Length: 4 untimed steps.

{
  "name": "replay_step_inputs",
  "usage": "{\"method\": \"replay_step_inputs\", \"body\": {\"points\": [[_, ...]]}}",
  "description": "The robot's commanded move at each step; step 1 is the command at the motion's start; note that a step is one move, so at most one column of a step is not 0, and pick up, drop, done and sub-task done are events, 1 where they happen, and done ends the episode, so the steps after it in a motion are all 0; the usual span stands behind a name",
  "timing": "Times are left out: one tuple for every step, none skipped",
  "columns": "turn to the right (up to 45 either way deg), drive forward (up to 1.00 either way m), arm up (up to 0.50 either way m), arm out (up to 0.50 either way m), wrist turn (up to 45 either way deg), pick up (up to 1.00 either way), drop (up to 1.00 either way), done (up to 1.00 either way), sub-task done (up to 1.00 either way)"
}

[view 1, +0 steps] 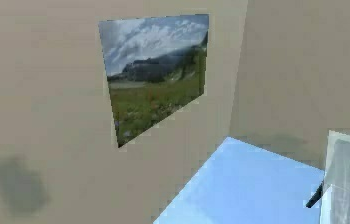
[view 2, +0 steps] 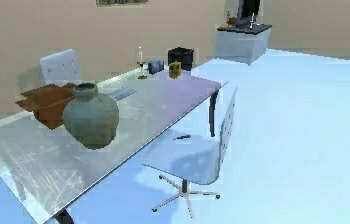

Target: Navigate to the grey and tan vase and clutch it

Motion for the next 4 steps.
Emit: {"method": "replay_step_inputs", "body": {"points": [[-18.0,0.0,0.0,0.0,0.0,0.0,0.0,0.0,0.0],[45.0,0.0,0.0,0.0,0.0,0.0,0.0,0.0,0.0],[45.0,0.0,0.0,0.0,0.0,0.0,0.0,0.0,0.0],[9.0,0.0,0.0,0.0,0.0,0.0,0.0,0.0,0.0]]}}
